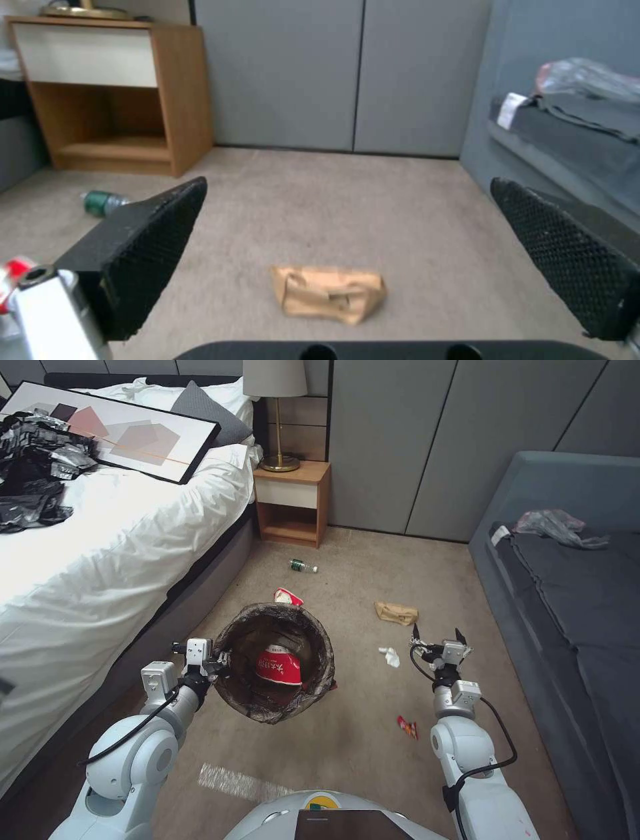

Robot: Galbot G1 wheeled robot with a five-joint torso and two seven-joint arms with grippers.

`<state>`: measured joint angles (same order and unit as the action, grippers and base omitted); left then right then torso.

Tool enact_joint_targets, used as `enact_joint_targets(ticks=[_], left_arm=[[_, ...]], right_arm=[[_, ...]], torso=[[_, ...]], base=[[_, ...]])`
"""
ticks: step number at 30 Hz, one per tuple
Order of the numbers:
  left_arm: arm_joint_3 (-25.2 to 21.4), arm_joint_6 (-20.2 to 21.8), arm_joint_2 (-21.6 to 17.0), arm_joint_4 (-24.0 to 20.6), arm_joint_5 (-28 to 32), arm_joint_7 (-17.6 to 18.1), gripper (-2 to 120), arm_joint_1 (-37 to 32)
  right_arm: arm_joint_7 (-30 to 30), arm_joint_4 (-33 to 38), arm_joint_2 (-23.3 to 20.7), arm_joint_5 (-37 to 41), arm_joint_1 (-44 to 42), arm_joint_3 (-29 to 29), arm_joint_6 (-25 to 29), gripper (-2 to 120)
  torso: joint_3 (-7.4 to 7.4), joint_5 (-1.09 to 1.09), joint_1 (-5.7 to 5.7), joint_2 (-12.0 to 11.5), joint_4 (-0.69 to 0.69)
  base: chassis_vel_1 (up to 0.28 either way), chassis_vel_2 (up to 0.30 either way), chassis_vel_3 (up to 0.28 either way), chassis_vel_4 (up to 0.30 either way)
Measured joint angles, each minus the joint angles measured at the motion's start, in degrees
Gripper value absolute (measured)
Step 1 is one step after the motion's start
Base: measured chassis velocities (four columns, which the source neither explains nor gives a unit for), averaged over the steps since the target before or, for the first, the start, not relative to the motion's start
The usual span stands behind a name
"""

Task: Pick up the trash bin, then pick up the garbage from the floor and place it into the trash bin.

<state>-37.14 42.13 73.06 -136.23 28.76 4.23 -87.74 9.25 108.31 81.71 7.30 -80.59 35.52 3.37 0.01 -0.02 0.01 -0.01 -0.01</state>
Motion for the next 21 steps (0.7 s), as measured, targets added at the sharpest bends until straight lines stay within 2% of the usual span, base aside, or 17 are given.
enact_joint_targets(ticks=[4,5,6,8,10,11,12,13,14,15,16,18,21], left_arm=[[-0.20,-0.04,-0.14,0.24,0.00,-0.05,0,0.00],[-0.37,-0.13,-0.25,0.47,0.01,-0.05,0,0.13],[-0.37,-0.13,-0.25,0.47,0.01,-0.05,0,0.13],[-0.50,-0.19,-0.29,0.69,0.08,-0.05,0,0.23],[-0.50,-0.20,-0.29,0.71,0.09,-0.04,0,0.22],[-0.49,-0.24,-0.29,0.95,0.13,-0.05,0,0.23],[-0.49,-0.24,-0.29,0.95,0.13,-0.05,0,0.23],[-0.42,-0.28,-0.29,1.19,0.13,-0.05,0,0.40],[-0.39,-0.32,-0.31,1.43,0.13,-0.05,0,0.57],[-0.39,-0.32,-0.31,1.43,0.13,-0.05,0,0.57],[-0.29,-0.32,-0.35,1.66,0.13,-0.07,0,0.81],[-0.30,-0.37,-0.35,1.88,0.13,-0.10,0,0.99],[-0.40,-0.41,-0.33,2.13,0.13,-0.16,0,1.10]], right_arm=[[0.38,0.81,-1.32,-3.57,-0.44,-0.68,-1.37,100],[2.48,1.60,-2.99,-5.32,-0.73,-1.60,-7.31,100],[2.48,1.60,-2.99,-5.32,-0.73,-1.60,-7.31,100],[4.75,2.67,-5.71,-3.53,-0.55,-3.37,-21.19,100],[4.77,2.71,-5.97,-3.11,-0.49,-3.51,-22.55,100],[4.49,2.42,-8.80,0.16,0.67,-4.90,-34.86,100],[4.49,2.42,-8.80,0.16,0.67,-4.90,-34.86,100],[2.85,1.31,-10.75,1.63,1.55,-5.59,-40.80,100],[0.63,0.08,-12.61,2.81,2.25,-6.06,-44.26,100],[0.63,0.08,-12.61,2.81,2.25,-6.06,-44.26,100],[-1.02,-1.85,-14.72,3.48,2.92,-7.04,-46.01,100],[-2.92,-4.70,-16.16,1.91,3.20,-8.81,-46.73,100],[-5.13,-8.38,-15.78,-0.28,3.26,-10.55,-46.70,100]], torso=[[0.01,0.03,0.01,0.00,0.04],[0.01,-0.02,0.01,0.00,-0.01],[0.01,-0.02,0.01,0.00,-0.01],[0.00,0.04,0.01,0.00,0.00],[0.00,0.03,0.00,0.00,0.01],[-0.02,0.02,-0.01,0.00,0.02],[-0.02,0.02,-0.01,0.00,0.02],[-0.03,0.02,-0.01,0.00,0.03],[-0.02,0.04,-0.01,0.00,0.01],[-0.02,0.04,-0.01,0.00,0.01],[-0.03,0.00,-0.02,0.01,0.02],[-0.02,0.02,-0.01,0.01,-0.01],[-0.02,0.02,-0.01,0.01,0.00]], base=[[-0.261,0.286,0.259,-0.268],[-0.136,0.174,0.156,-0.105],[-0.136,0.174,0.156,-0.105],[-0.097,0.064,0.045,-0.066],[-0.059,0.064,0.011,-0.026],[0.000,0.000,0.000,0.000],[0.000,0.000,0.000,0.000],[0.073,-0.047,-0.071,0.058],[0.015,-0.051,-0.071,0.054],[0.015,-0.051,-0.071,0.054],[0.015,-0.045,-0.053,0.054],[0.006,-0.022,-0.026,0.008],[0.000,0.000,0.000,0.000]])
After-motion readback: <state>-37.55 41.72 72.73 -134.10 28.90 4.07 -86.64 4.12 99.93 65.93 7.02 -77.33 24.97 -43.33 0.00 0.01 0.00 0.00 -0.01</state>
